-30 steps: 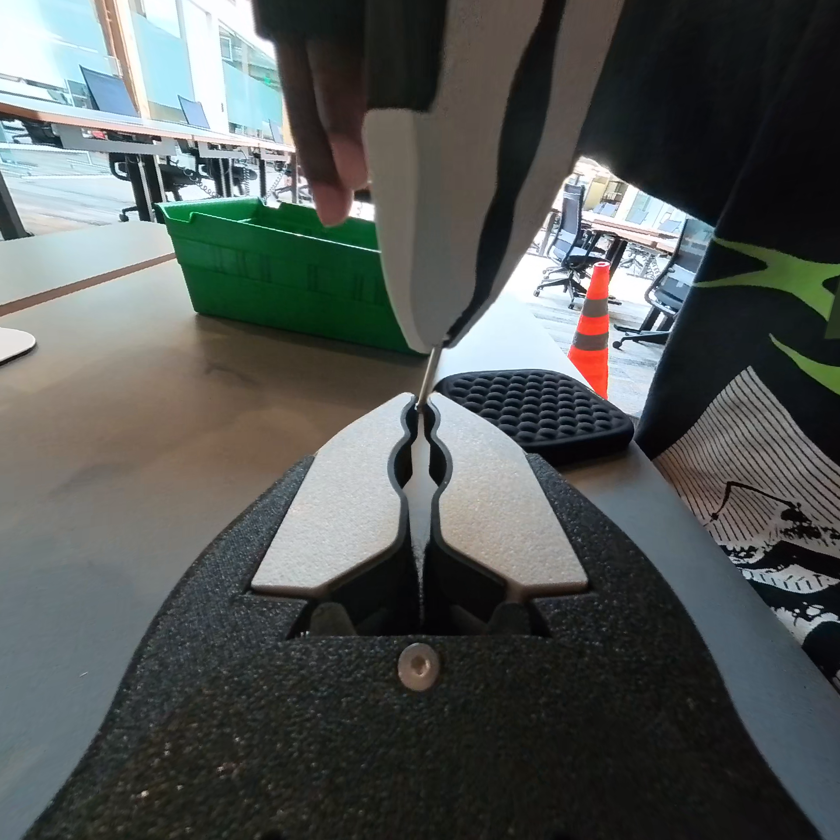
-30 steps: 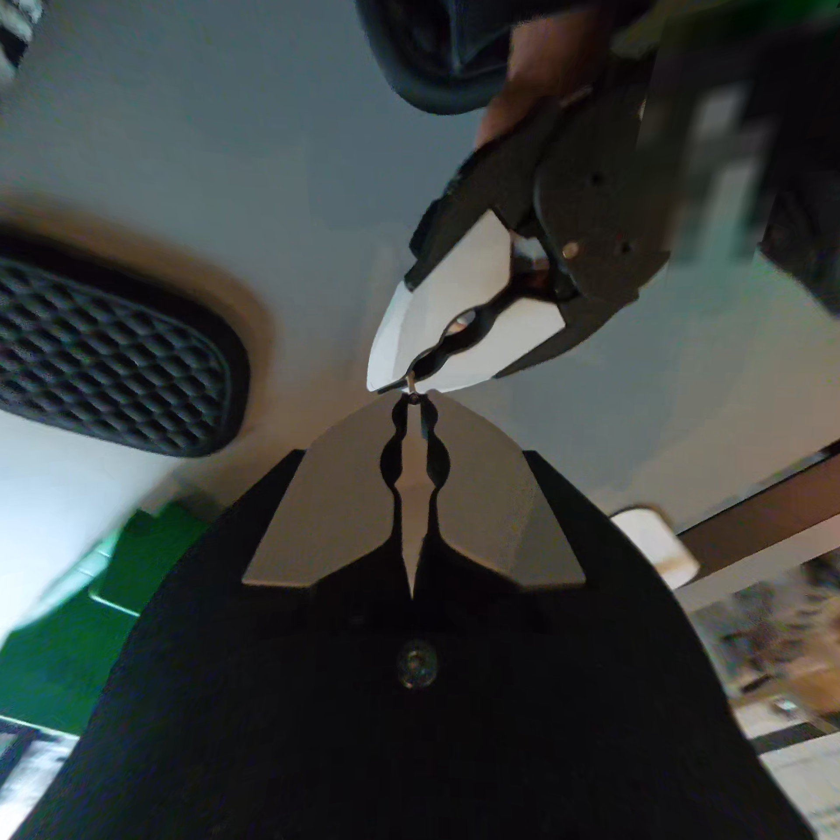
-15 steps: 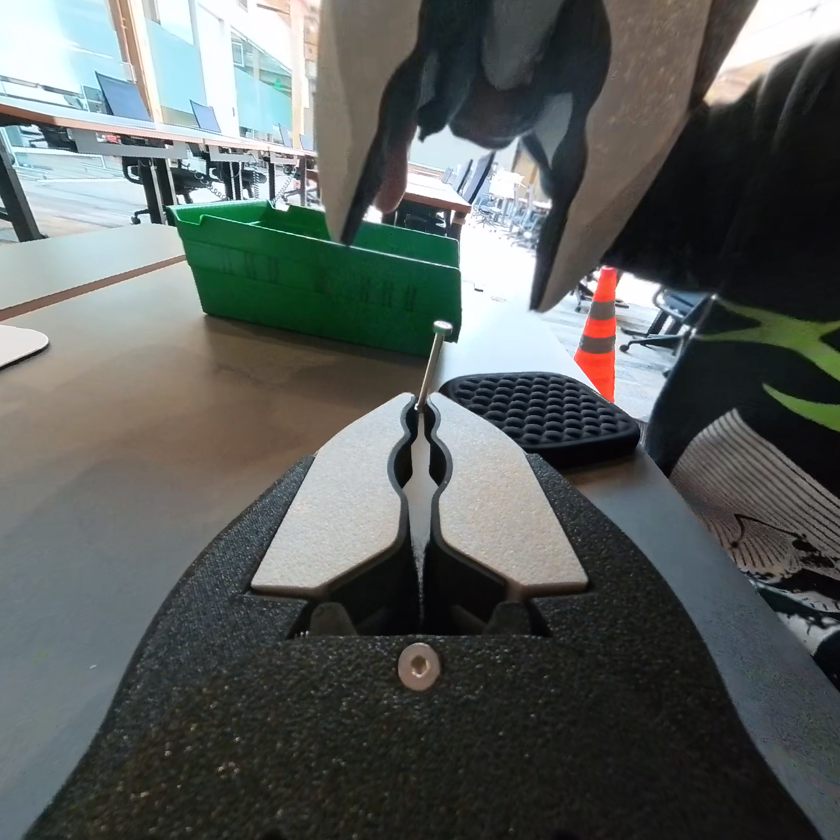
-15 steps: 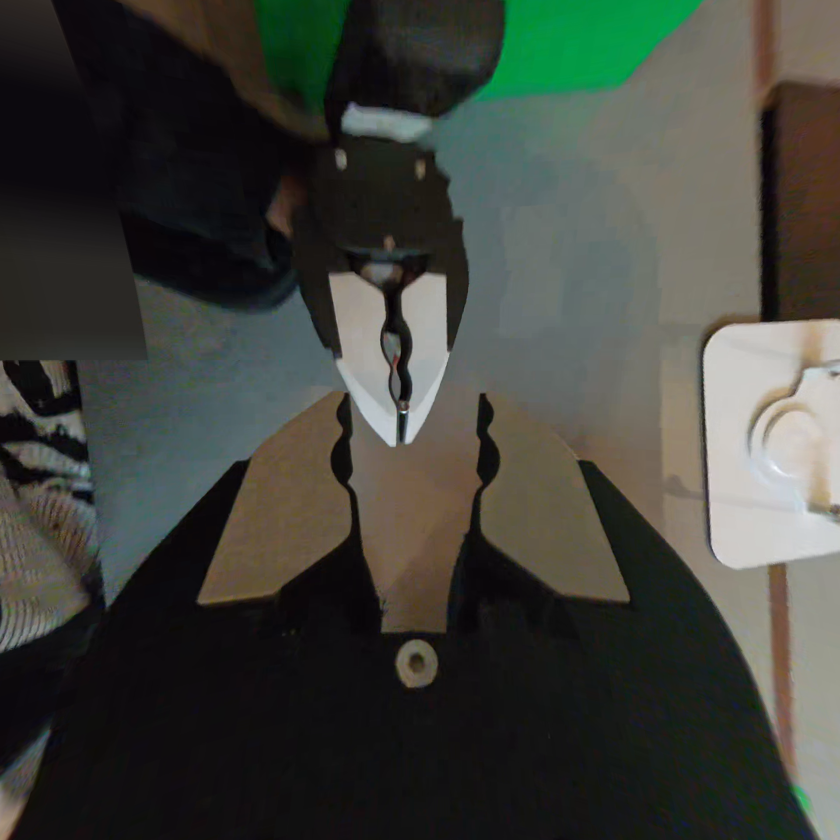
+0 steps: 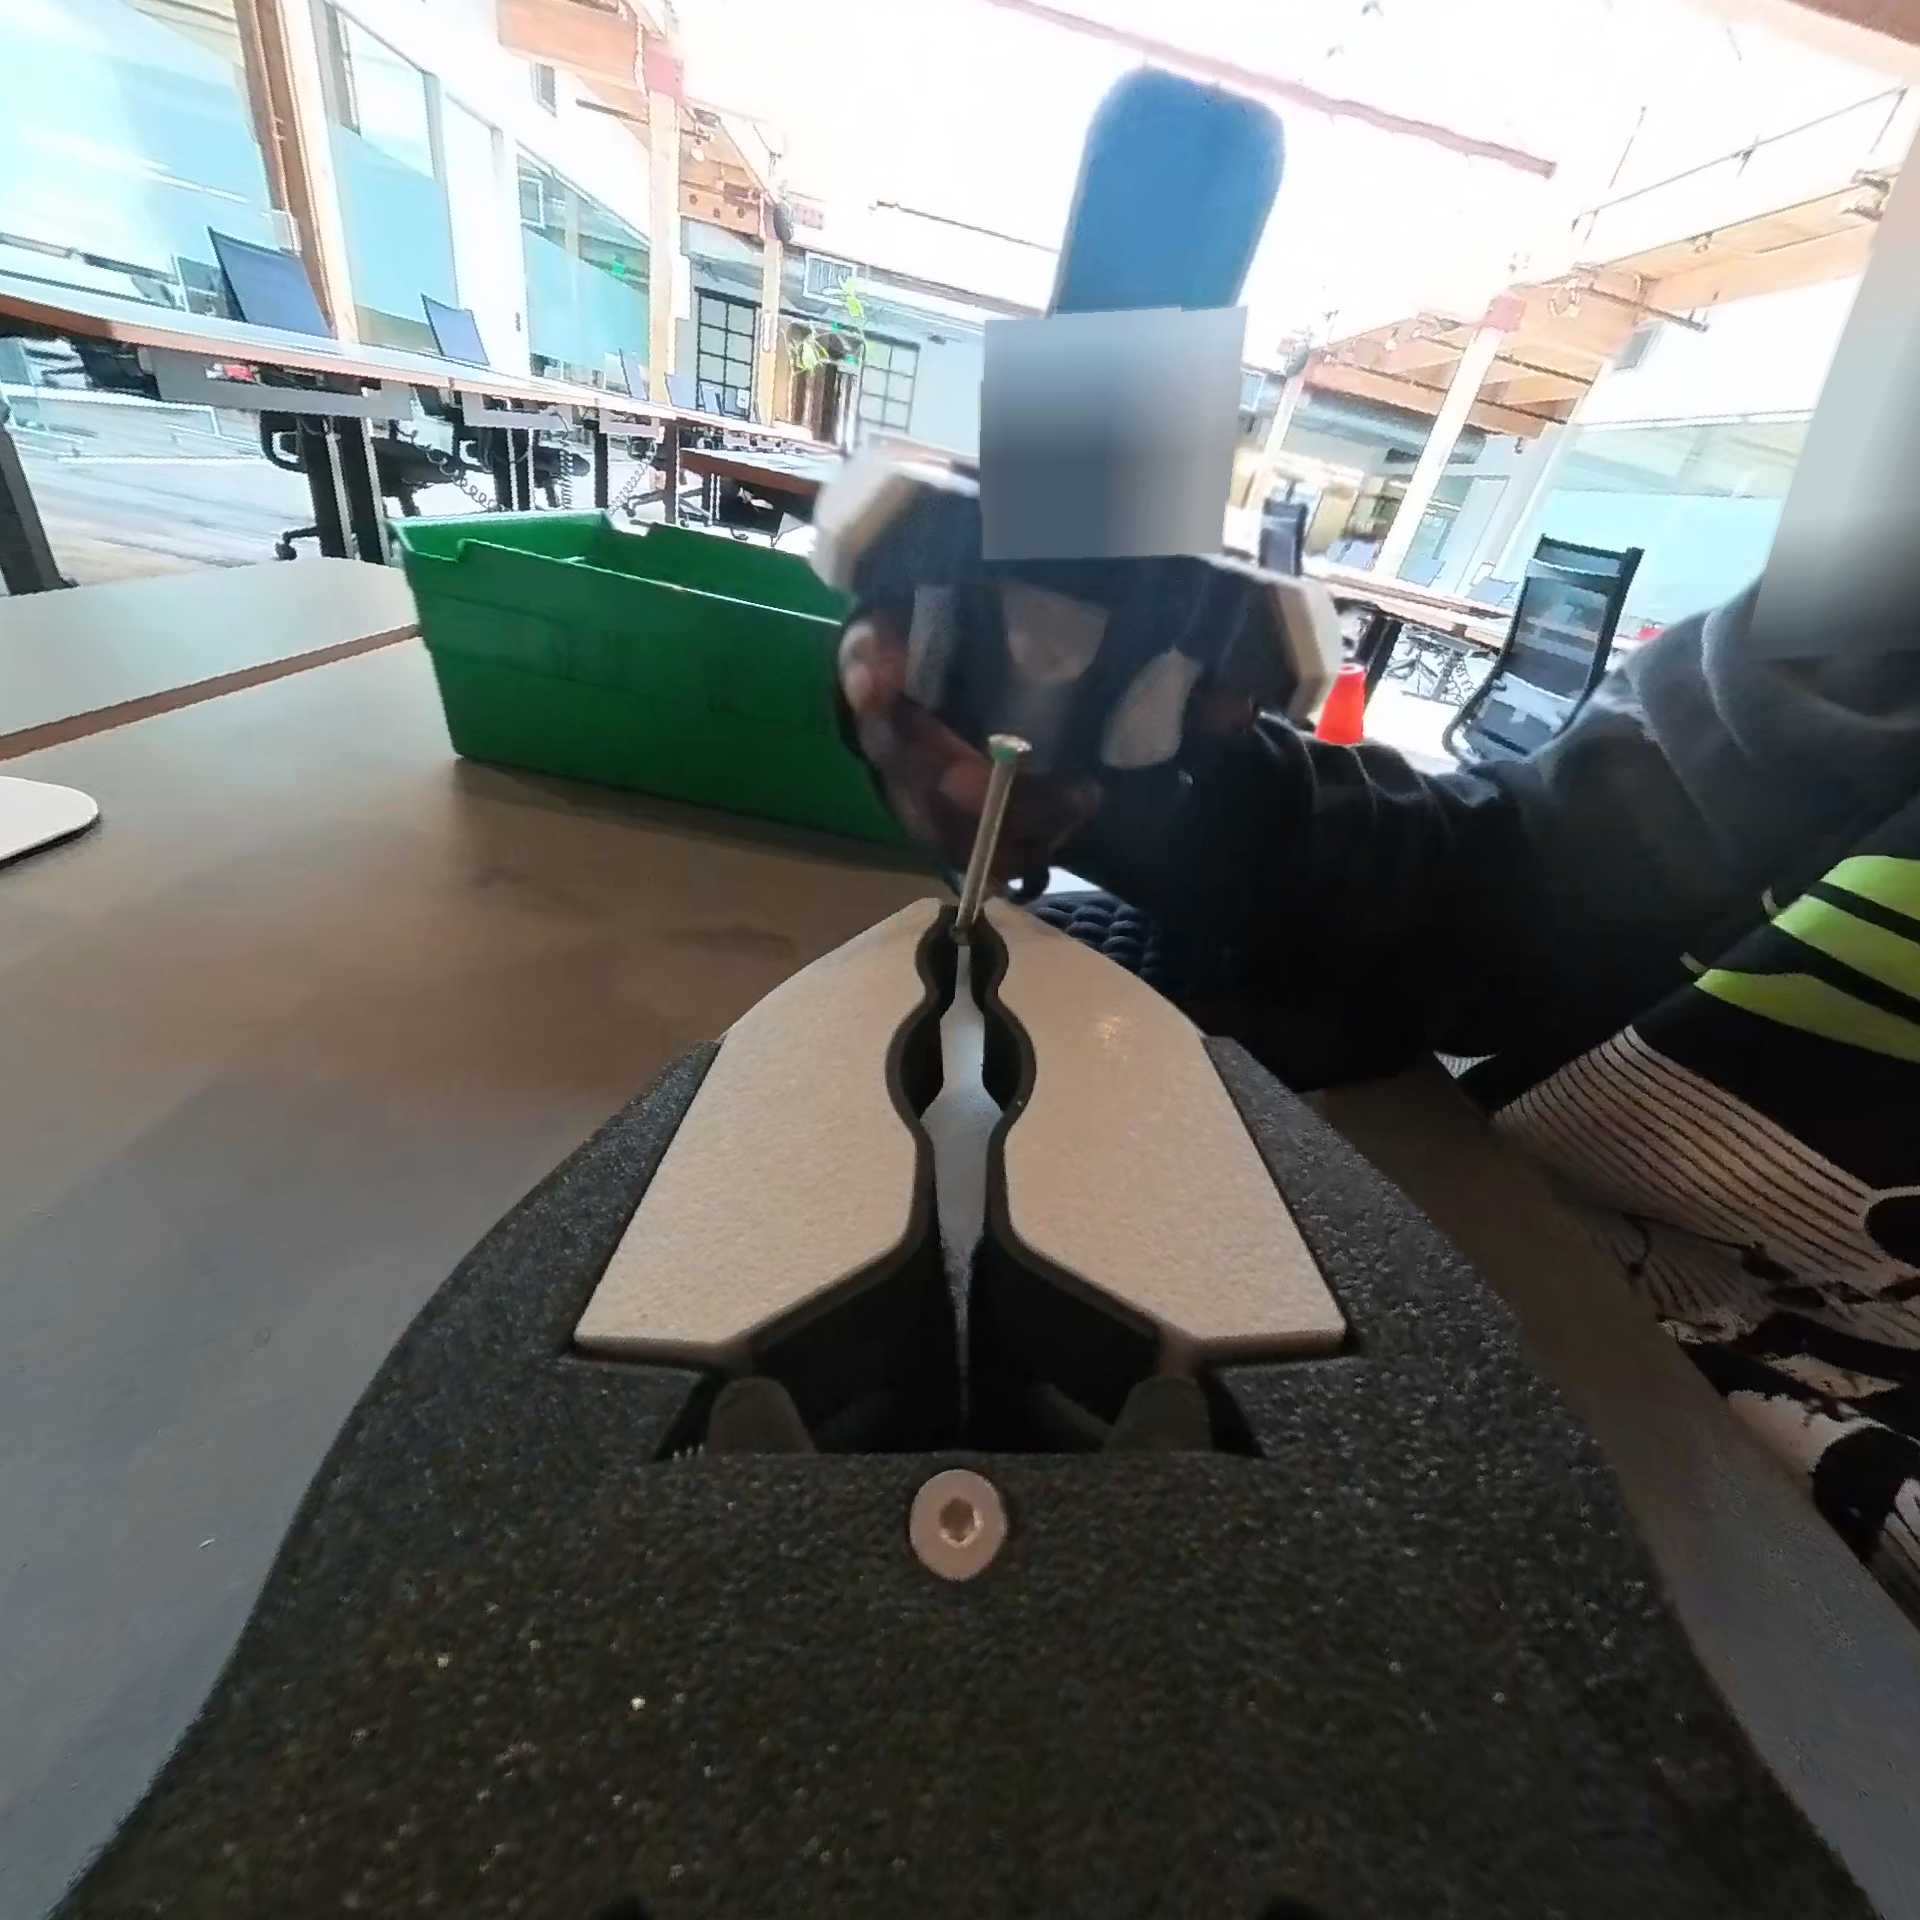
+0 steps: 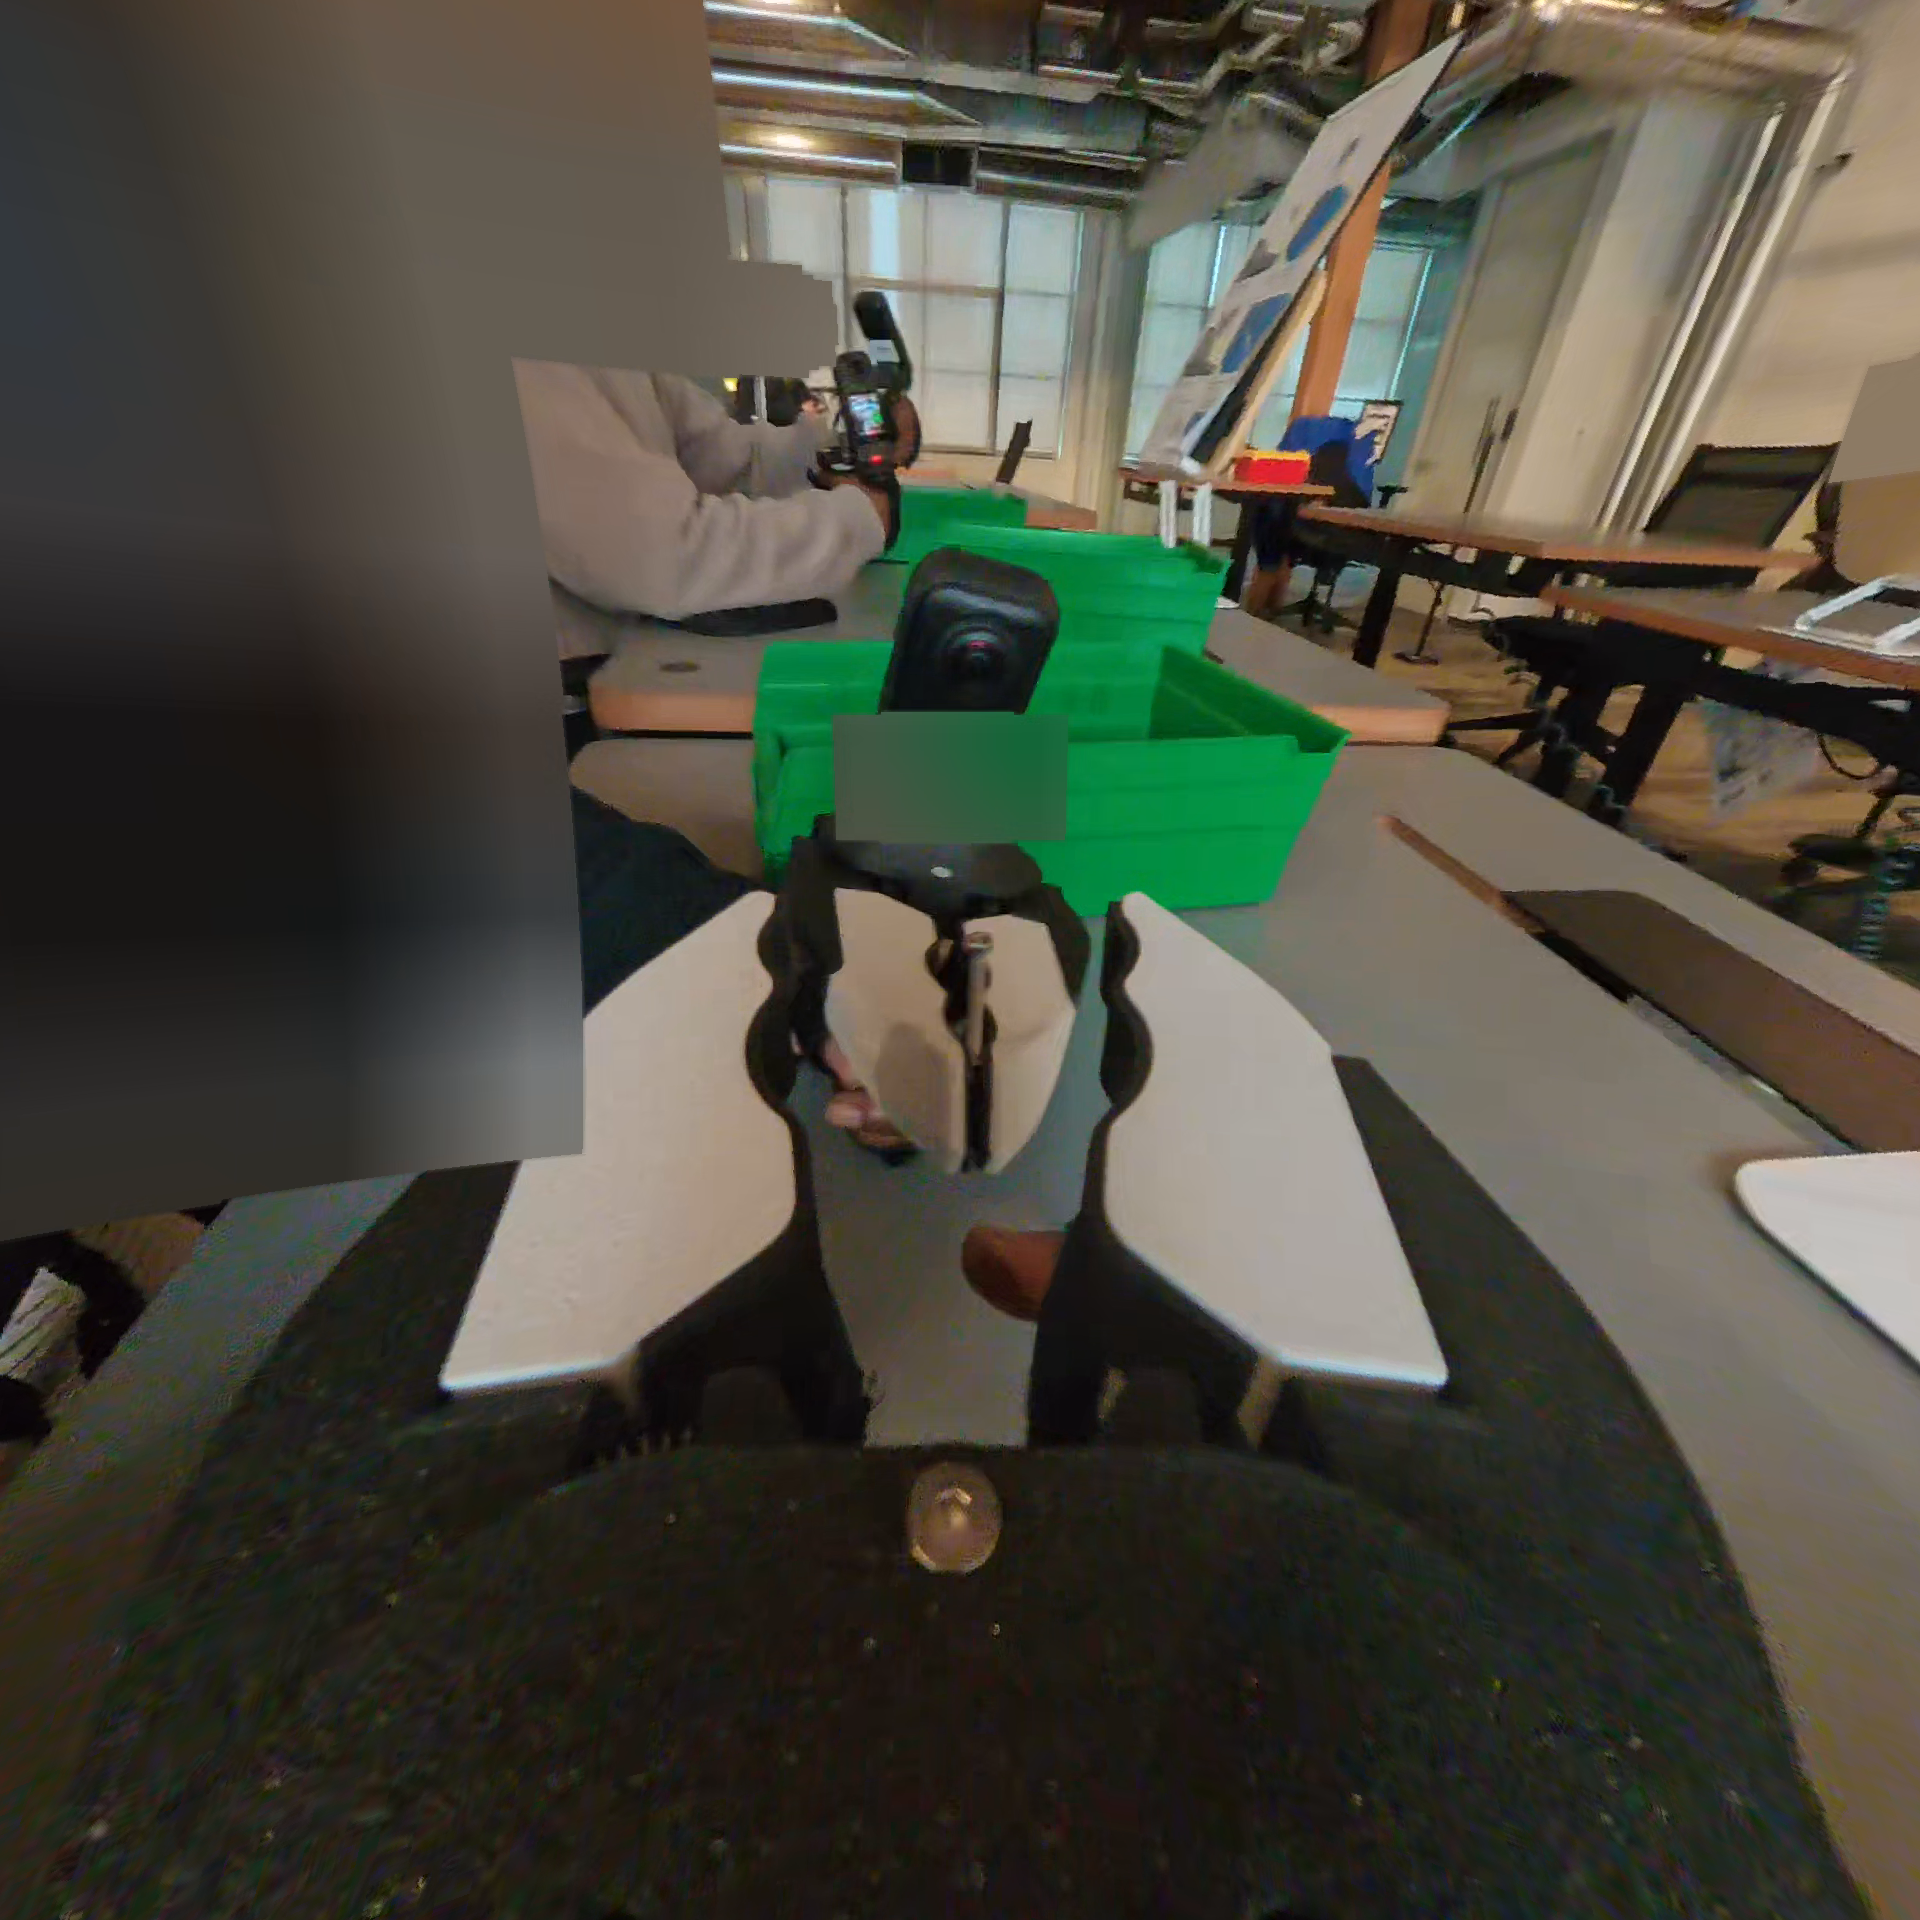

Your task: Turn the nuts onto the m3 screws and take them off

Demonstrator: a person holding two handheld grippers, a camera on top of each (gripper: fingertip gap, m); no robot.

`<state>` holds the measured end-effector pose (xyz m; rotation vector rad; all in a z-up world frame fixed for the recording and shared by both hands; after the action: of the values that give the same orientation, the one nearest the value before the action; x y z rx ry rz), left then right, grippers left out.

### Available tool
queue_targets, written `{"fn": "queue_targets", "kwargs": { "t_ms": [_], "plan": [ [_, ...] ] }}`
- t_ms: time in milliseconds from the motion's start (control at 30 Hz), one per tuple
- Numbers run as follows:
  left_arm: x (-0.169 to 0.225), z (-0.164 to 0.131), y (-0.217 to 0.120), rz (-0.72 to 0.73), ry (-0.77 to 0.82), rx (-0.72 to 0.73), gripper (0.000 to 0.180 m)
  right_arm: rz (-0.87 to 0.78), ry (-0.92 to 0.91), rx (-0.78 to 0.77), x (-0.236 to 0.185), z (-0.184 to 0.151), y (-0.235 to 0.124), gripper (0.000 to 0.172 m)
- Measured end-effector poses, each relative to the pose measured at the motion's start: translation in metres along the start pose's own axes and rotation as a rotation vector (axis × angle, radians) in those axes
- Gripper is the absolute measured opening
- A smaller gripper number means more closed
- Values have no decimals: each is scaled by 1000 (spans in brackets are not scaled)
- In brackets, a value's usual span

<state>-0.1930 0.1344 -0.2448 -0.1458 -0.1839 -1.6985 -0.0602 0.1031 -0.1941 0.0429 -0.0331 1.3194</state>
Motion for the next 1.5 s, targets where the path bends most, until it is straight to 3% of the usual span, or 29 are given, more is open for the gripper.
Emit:
{"fn": "queue_targets", "kwargs": {
  "t_ms": [33,367,667,867,1133,1367,1500],
  "plan": [
    [0,0,0,2,-3,2,1,20,11,1,-2,-2,2,51],
    [-1,0,0,14,-6,-1,1,6,32,-20,-3,-11,11,43],
    [-3,0,0,21,-22,1,1,-8,5,-45,-1,-10,4,13],
    [-3,0,0,19,-19,-8,1,-35,-11,-34,0,-12,8,31],
    [-4,0,-1,31,-22,-2,1,-10,3,-37,-1,-10,4,15],
    [-4,0,0,31,-20,-6,1,-30,-25,-35,-3,-12,10,31],
    [-4,0,0,34,-23,-4,1,-25,-22,-56,-3,-12,8,20]
  ]
}}
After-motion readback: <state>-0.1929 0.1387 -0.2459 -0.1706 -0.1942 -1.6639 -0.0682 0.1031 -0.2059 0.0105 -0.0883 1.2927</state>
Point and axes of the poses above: each gripper's, where its closed fingertips meet, y out along the fingers, z out of its top, x = y × z across the jaws, the point moved 8 cm from there along -y, back along the fingers
